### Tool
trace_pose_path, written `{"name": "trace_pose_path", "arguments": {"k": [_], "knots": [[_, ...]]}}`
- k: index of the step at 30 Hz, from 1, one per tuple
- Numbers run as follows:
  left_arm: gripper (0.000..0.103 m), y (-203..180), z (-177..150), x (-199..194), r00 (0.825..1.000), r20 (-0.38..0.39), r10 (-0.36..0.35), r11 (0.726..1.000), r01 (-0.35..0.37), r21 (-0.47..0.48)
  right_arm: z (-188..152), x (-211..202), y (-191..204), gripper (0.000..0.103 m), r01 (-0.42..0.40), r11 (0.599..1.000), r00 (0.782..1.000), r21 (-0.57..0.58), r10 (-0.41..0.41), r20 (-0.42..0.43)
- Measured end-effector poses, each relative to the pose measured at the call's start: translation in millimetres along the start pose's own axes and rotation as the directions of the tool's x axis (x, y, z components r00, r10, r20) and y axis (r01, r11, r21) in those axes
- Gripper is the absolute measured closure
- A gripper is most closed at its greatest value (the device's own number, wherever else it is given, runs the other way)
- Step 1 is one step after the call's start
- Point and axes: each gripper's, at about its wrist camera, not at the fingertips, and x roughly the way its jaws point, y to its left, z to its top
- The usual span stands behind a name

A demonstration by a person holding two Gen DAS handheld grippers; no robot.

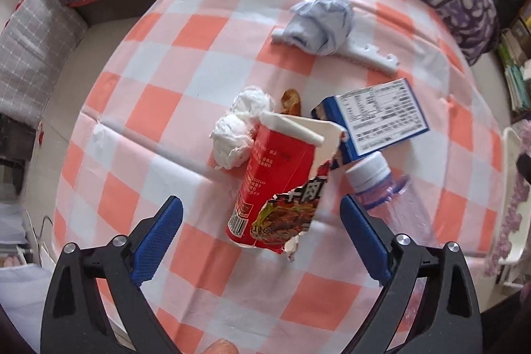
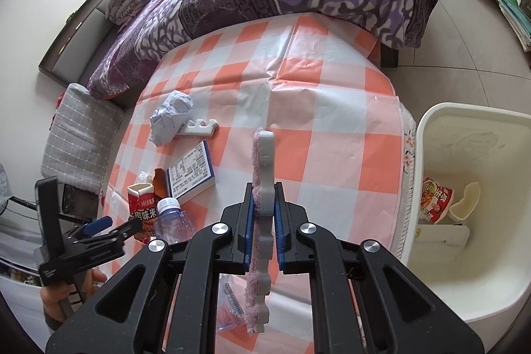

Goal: Collect trash
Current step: 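Lift the red noodle cup with the left gripper while the right gripper lifts the hook strip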

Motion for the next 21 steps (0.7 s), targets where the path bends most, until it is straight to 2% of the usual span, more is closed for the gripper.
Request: {"name": "trace_pose_path", "arguments": {"k": [2, 5, 7, 11, 13, 17, 19, 21], "knots": [[0.043, 3.6, 0.6, 12.1, 0.999, -0.040, -0.037, 0.999, 0.036, -0.029, -2.5, 3.0, -2.0, 0.093, -0.002, 1.000, 1.000, -0.006, 0.002, -0.007], [0.050, 9.5, 1.5, 11.9, 0.997, -0.030, -0.066, 0.995, 0.064, -0.074, -3.0, 1.8, -5.7, 0.093, -0.011, 1.000, 1.000, -0.001, 0.011, -0.007], [0.052, 13.9, 3.1, 0.9, 0.996, 0.013, -0.088, 0.990, 0.089, -0.108, -3.4, 0.5, -7.0, 0.093, -0.014, 1.000, 1.000, -0.001, 0.014, 0.003], [0.053, 11.8, 5.4, -35.0, 0.987, 0.140, -0.082, 0.986, 0.101, -0.131, -0.6, -11.1, -12.4, 0.093, -0.025, 1.000, 0.999, 0.015, 0.025, 0.040], [0.053, 4.0, 4.9, -55.2, 0.976, 0.210, -0.063, 0.986, 0.093, -0.136, 0.9, -18.8, -13.7, 0.093, -0.016, 1.000, 0.998, 0.011, 0.015, 0.064], [0.052, -13.9, 2.7, -93.7, 0.933, 0.359, -0.023, 0.983, 0.087, -0.162, 2.5, -36.4, -17.2, 0.093, 0.018, 1.000, 0.992, -0.003, -0.017, 0.122], [0.052, -24.1, 3.9, -103.1, 0.918, 0.396, -0.031, 0.976, 0.114, -0.187, 2.4, -46.7, -20.4, 0.093, 0.043, 0.999, 0.987, -0.011, -0.041, 0.158], [0.052, -37.6, 3.6, -106.8, 0.909, 0.416, -0.014, 0.978, 0.100, -0.185, 2.5, -55.0, -24.0, 0.093, 0.074, 0.997, 0.980, -0.015, -0.070, 0.188]]}}
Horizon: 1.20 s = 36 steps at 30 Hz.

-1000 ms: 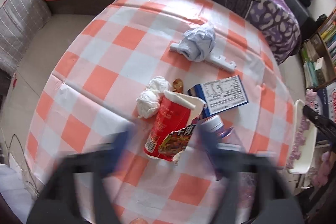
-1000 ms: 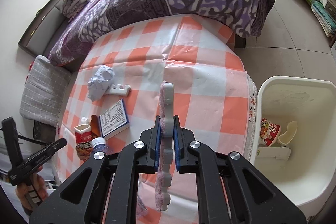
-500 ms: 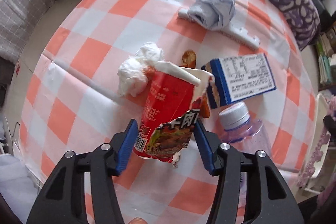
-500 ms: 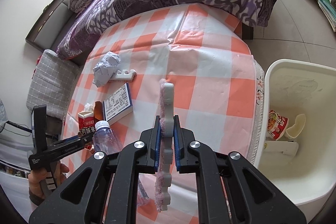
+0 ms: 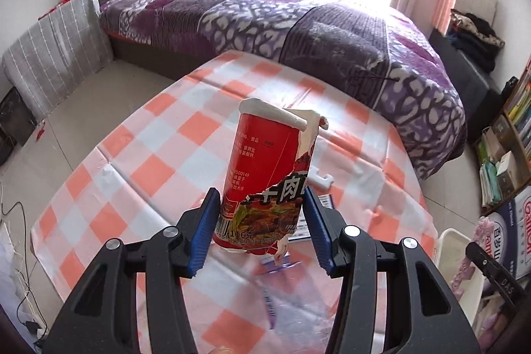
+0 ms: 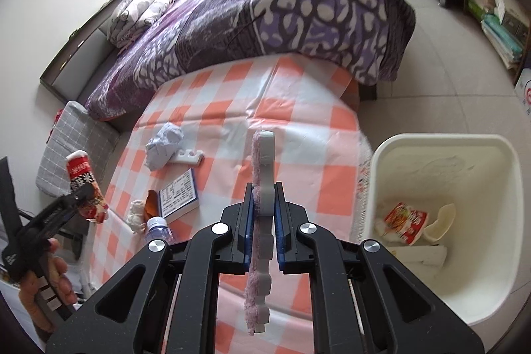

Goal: Collect trash
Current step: 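Lift the red noodle cup with the left gripper while the right gripper lifts the hook strip, then drop the noodle cup in the bin with the left gripper while the right drops the strip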

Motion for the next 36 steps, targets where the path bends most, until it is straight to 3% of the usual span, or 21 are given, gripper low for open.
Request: {"name": "trace_pose_path", "arguments": {"k": [7, 18, 20, 21, 22, 24, 36], "knots": [[0.052, -40.6, -16.4, -6.4, 0.999, 0.040, -0.016, 1.000, 0.017, -0.025, 4.7, -23.8, -37.1, 0.093, 0.104, 0.994, 0.993, 0.041, -0.107, 0.055], [0.052, -114.6, -40.3, -10.0, 0.995, 0.034, -0.093, 0.994, 0.091, 0.061, 11.6, -54.9, -113.7, 0.092, 0.212, 0.959, 0.970, 0.188, -0.230, 0.076], [0.052, -128.8, -45.0, -9.5, 0.993, 0.020, -0.116, 0.990, 0.113, 0.084, 11.0, -59.1, -123.5, 0.089, 0.233, 0.950, 0.965, 0.210, -0.253, 0.074], [0.052, -136.1, -47.6, -9.3, 0.992, 0.013, -0.127, 0.988, 0.125, 0.095, 10.6, -62.0, -131.1, 0.083, 0.244, 0.942, 0.961, 0.229, -0.267, 0.071], [0.052, -141.5, -49.8, -9.3, 0.991, 0.010, -0.136, 0.985, 0.135, 0.104, 10.7, -64.0, -136.6, 0.070, 0.242, 0.939, 0.961, 0.245, -0.267, 0.071], [0.052, -155.7, -54.9, -9.2, 0.987, -0.004, -0.162, 0.978, 0.161, 0.130, 10.2, -69.7, -146.4, 0.063, 0.245, 0.930, 0.959, 0.275, -0.275, 0.075], [0.051, -219.5, -81.3, -10.9, 0.961, -0.080, -0.266, 0.933, 0.277, 0.231, 8.4, -93.3, -190.4, 0.052, 0.225, 0.890, 0.954, 0.397, -0.283, 0.095]]}}
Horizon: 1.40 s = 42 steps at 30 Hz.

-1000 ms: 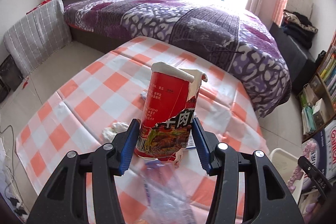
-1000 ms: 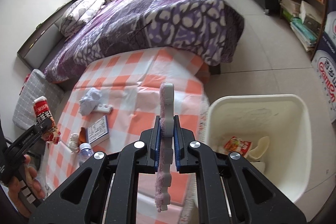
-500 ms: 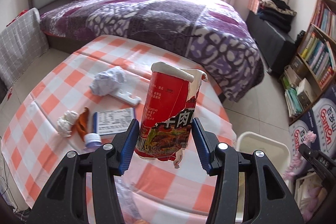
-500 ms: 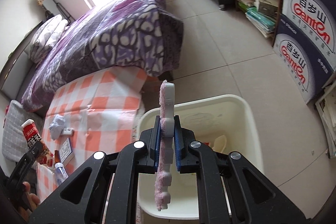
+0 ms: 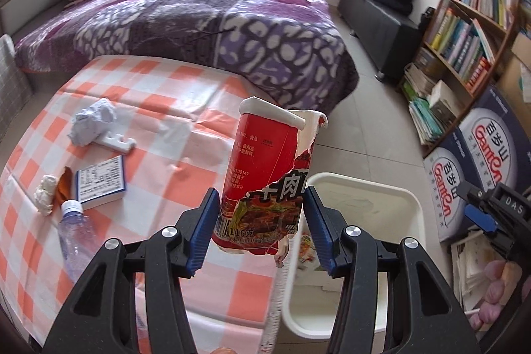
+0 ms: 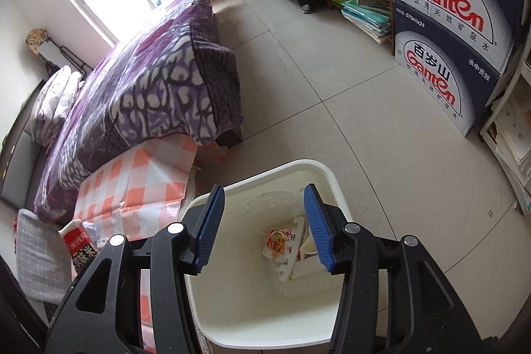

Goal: Collect trash
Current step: 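Drop the noodle cup in the bin with the left gripper while the right drops the strip, then grasp the clear plastic water bottle with the left gripper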

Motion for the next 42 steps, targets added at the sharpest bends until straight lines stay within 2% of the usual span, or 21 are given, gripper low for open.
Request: {"name": "trace_pose_path", "arguments": {"k": [4, 6, 7, 10, 11, 13, 18, 25, 28, 29, 32, 36, 42], "knots": [[0.049, -22.1, -4.5, 5.9, 0.998, -0.032, -0.061, 0.997, 0.062, 0.036, 4.8, -2.6, -13.3, 0.048, 0.004, 0.999, 1.000, 0.040, -0.004, 0.006], [0.049, -31.3, -6.3, 9.0, 0.992, -0.055, -0.113, 0.992, 0.116, 0.048, 7.2, -3.4, -18.5, 0.046, 0.007, 0.998, 1.000, 0.058, -0.007, 0.008], [0.047, -37.5, -7.7, 10.9, 0.987, -0.071, -0.146, 0.987, 0.150, 0.053, 8.2, -3.6, -21.3, 0.044, 0.007, 0.998, 1.000, 0.068, -0.008, 0.010], [0.032, -46.0, -9.7, 14.7, 0.971, -0.106, -0.213, 0.975, 0.219, 0.046, 9.7, -3.5, -27.1, 0.041, 0.010, 0.996, 1.000, 0.088, -0.010, 0.010], [0.031, -47.8, -10.6, 16.0, 0.966, -0.118, -0.231, 0.971, 0.237, 0.043, 9.7, -3.7, -28.7, 0.040, 0.010, 0.996, 1.000, 0.094, -0.011, 0.012], [0.029, -49.4, -11.2, 17.2, 0.964, -0.127, -0.234, 0.970, 0.241, 0.044, 10.4, -4.6, -32.0, 0.035, 0.010, 0.994, 1.000, 0.109, -0.012, 0.017], [0.028, -41.0, -11.1, 15.5, 0.972, -0.124, -0.198, 0.977, 0.205, 0.050, 9.7, -3.3, -31.8, 0.030, 0.006, 0.992, 1.000, 0.125, -0.008, 0.016], [0.023, -14.2, -12.0, 10.8, 0.992, -0.104, -0.076, 0.994, 0.083, 0.065, 1.3, 7.1, -4.9, 0.021, -0.015, 0.997, 1.000, 0.080, 0.016, -0.020], [0.020, 9.7, -11.5, 10.9, 0.994, -0.102, 0.031, 0.998, -0.026, 0.050, -3.8, 12.2, 9.1, 0.019, -0.024, 0.998, 0.999, 0.060, 0.026, -0.035], [0.020, 18.9, -11.6, 10.9, 0.991, -0.100, 0.085, 0.996, -0.082, 0.043, -5.8, 14.6, 14.1, 0.018, -0.026, 0.998, 0.999, 0.055, 0.028, -0.042], [0.015, 48.7, -12.6, 10.1, 0.969, -0.088, 0.232, 0.973, -0.232, 0.012, -11.7, 21.5, 27.2, 0.016, -0.031, 0.999, 0.997, 0.044, 0.034, -0.062], [0.015, 93.2, -16.7, 10.7, 0.927, -0.128, 0.352, 0.930, -0.362, -0.070, -20.4, 31.7, 45.6, 0.015, -0.042, 0.999, 0.994, 0.028, 0.044, -0.098], [0.014, 145.1, -27.1, 16.2, 0.871, -0.222, 0.439, 0.867, -0.475, -0.149, -34.0, 43.9, 70.3, 0.013, -0.049, 0.999, 0.990, 0.002, 0.049, -0.129]]}}
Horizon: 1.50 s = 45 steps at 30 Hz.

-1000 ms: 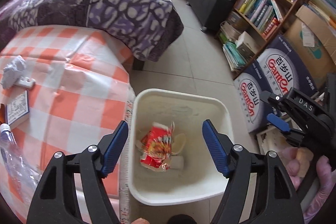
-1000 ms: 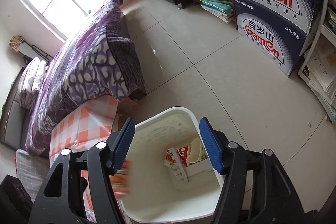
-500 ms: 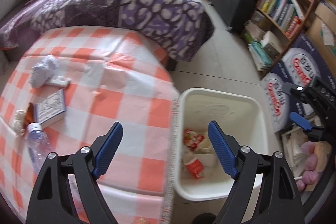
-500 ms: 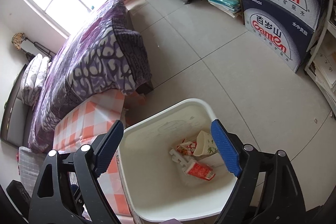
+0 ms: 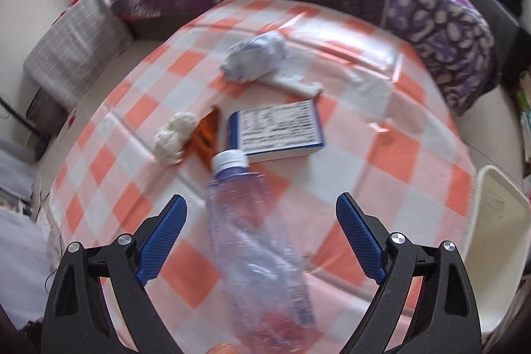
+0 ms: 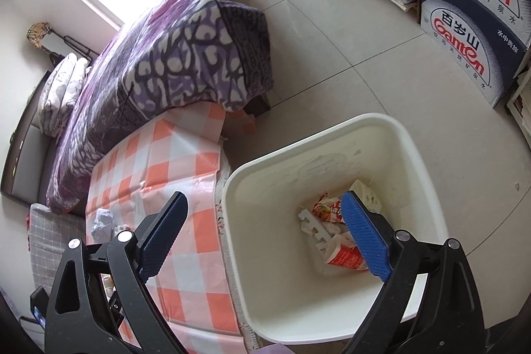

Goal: Collect trash
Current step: 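Grasp the clear plastic water bottle with the left gripper, then grasp the blue-and-white carton with the right gripper and lift it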

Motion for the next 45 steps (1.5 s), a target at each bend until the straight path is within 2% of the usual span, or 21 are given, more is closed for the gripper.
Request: {"name": "trace_pose_path", "arguments": {"k": [4, 8, 11, 14, 15, 16, 17, 21, 23, 25, 26, 30, 31, 33, 35, 36, 38, 39, 41, 43, 45], "knots": [[0.014, 20.7, -7.1, 22.9, 0.995, -0.100, -0.003, 0.999, -0.001, -0.036, -8.5, 9.7, 14.7, 0.013, 0.009, 1.000, 1.000, -0.030, -0.010, -0.018], [0.014, 31.8, -15.3, 45.3, 0.965, -0.230, -0.129, 0.989, 0.110, -0.094, -16.8, 18.5, 25.9, 0.012, 0.026, 0.998, 0.999, -0.058, -0.028, -0.032], [0.015, 32.1, -20.6, 50.5, 0.942, -0.269, -0.200, 0.979, 0.182, -0.091, -24.1, 27.6, 35.8, 0.011, 0.039, 0.996, 0.998, -0.082, -0.044, -0.050], [0.035, 33.9, -24.0, 52.5, 0.916, -0.304, -0.262, 0.965, 0.246, -0.088, -30.5, 36.4, 43.9, 0.011, 0.045, 0.994, 0.996, -0.100, -0.052, -0.071], [0.036, 36.9, -24.8, 53.0, 0.903, -0.313, -0.293, 0.956, 0.276, -0.100, -33.5, 40.4, 47.4, 0.011, 0.047, 0.993, 0.995, -0.109, -0.056, -0.081], [0.036, 40.0, -25.0, 52.3, 0.898, -0.311, -0.311, 0.950, 0.292, -0.108, -36.7, 44.8, 51.3, 0.011, 0.049, 0.992, 0.994, -0.120, -0.060, -0.091], [0.036, 43.8, -25.0, 50.9, 0.897, -0.302, -0.323, 0.946, 0.303, -0.111, -39.9, 49.2, 55.7, 0.011, 0.050, 0.990, 0.993, -0.135, -0.064, -0.101], [0.037, 75.7, -13.9, 36.9, 0.913, -0.228, -0.338, 0.940, 0.313, -0.138, -54.8, 62.9, 74.5, 0.011, 0.045, 0.980, 0.989, -0.193, -0.072, -0.132], [0.040, 98.5, -3.9, 28.1, 0.928, -0.177, -0.326, 0.941, 0.302, -0.151, -65.8, 69.1, 92.3, 0.011, 0.040, 0.966, 0.988, -0.254, -0.077, -0.137], [0.040, 124.7, 8.9, 20.0, 0.951, -0.111, -0.289, 0.949, 0.270, -0.163, -77.5, 73.1, 111.3, 0.011, 0.032, 0.946, 0.987, -0.324, -0.081, -0.138], [0.040, 138.1, 14.8, 16.1, 0.955, -0.087, -0.284, 0.948, 0.266, -0.173, -86.4, 75.7, 125.2, 0.011, 0.018, 0.929, 0.986, -0.369, -0.077, -0.145], [0.040, 185.4, 32.3, 10.5, 0.939, -0.030, -0.341, 0.904, 0.319, -0.283, -114.2, 83.9, 170.7, 0.012, -0.048, 0.884, 0.985, -0.464, -0.035, -0.169], [0.040, 195.9, 34.7, 9.1, 0.940, -0.016, -0.340, 0.899, 0.320, -0.298, -122.2, 87.0, 186.9, 0.012, -0.081, 0.860, 0.985, -0.504, -0.010, -0.175], [0.040, 211.1, 38.6, 8.7, 0.941, 0.000, -0.339, 0.892, 0.321, -0.319, -137.8, 94.1, 217.3, 0.013, -0.122, 0.775, 0.984, -0.621, 0.014, -0.177], [0.040, 225.5, 39.2, 8.3, 0.935, 0.006, -0.356, 0.881, 0.337, -0.333, -155.7, 98.4, 248.8, 0.013, -0.147, 0.638, 0.987, -0.756, 0.039, -0.159], [0.040, 231.9, 37.9, 8.3, 0.931, 0.009, -0.364, 0.875, 0.345, -0.340, -162.7, 97.3, 258.8, 0.013, -0.162, 0.583, 0.986, -0.797, 0.058, -0.158], [0.040, 236.8, 40.4, 12.0, 0.929, 0.006, -0.371, 0.873, 0.351, -0.337, -179.0, 101.6, 283.3, 0.013, -0.179, 0.410, 0.984, -0.895, 0.062, -0.169], [0.039, 239.2, 40.1, 12.5, 0.928, 0.005, -0.372, 0.874, 0.352, -0.335, -184.8, 106.4, 292.6, 0.012, -0.181, 0.337, 0.983, -0.924, 0.042, -0.177], [0.039, 244.2, 39.6, 14.8, 0.929, 0.003, -0.369, 0.876, 0.349, -0.331, -193.2, 114.7, 306.4, 0.012, -0.186, 0.227, 0.982, -0.956, 0.001, -0.191], [0.039, 250.5, 38.5, 17.0, 0.930, 0.003, -0.368, 0.875, 0.347, -0.336, -201.6, 124.0, 319.0, 0.011, -0.203, 0.095, 0.977, -0.975, -0.041, -0.207], [0.039, 259.2, 37.9, 20.6, 0.931, -0.002, -0.365, 0.873, 0.341, -0.349, -208.3, 132.5, 325.1, 0.010, -0.235, 0.002, 0.969, -0.972, -0.084, -0.234]]}}
